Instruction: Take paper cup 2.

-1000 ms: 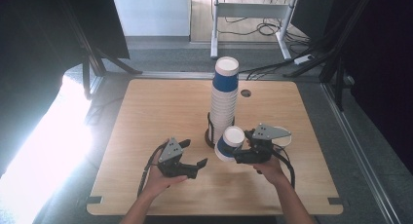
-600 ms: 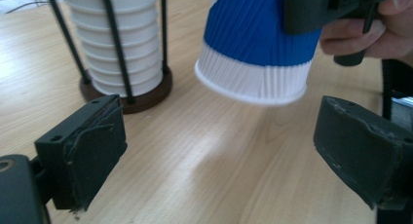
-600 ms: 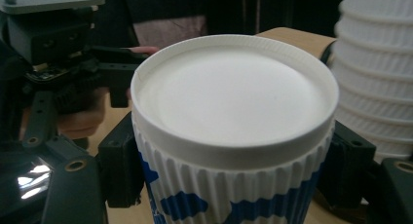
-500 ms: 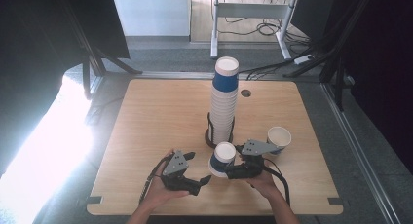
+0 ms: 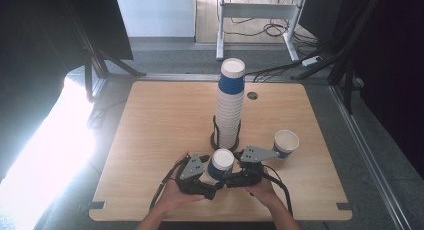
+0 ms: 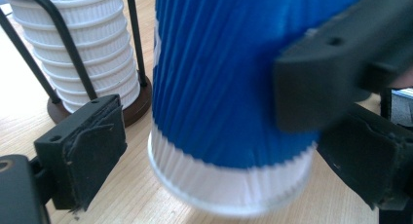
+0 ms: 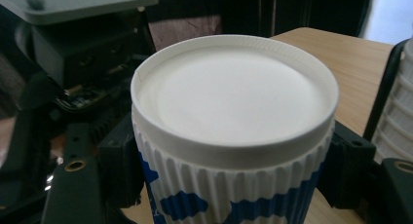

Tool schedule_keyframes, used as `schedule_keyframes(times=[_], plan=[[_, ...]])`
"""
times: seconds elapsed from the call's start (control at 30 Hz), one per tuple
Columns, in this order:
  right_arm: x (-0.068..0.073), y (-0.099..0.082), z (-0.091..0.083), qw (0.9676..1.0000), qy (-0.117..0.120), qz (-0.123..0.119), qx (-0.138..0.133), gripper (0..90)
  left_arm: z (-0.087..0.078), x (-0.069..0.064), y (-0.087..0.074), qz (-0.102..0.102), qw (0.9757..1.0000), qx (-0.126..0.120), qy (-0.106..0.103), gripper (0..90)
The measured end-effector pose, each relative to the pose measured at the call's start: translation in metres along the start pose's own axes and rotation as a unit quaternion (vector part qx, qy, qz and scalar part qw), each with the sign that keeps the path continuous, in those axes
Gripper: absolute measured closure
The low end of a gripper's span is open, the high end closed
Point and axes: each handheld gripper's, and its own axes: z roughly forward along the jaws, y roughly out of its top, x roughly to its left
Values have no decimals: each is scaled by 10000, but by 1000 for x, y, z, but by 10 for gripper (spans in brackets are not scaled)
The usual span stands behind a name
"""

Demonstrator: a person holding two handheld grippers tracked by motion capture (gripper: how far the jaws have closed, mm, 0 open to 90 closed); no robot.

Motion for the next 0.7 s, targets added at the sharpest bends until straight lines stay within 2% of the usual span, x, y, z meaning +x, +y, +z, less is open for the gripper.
schedule_keyframes(times=[0.17, 0.47, 0.7], plan=[[5, 1, 0, 10000, 53, -16, -16, 254, 4, -5, -1, 92, 9999, -32, 48, 114], [1, 0, -1, 9999, 75, 82, 79, 240, 5, -6, -2, 232, 9997, -6, 30, 196], [1, -1, -1, 9999, 97, 69, 113, 231, 5, -7, -3, 285, 9996, 7, 28, 198]])
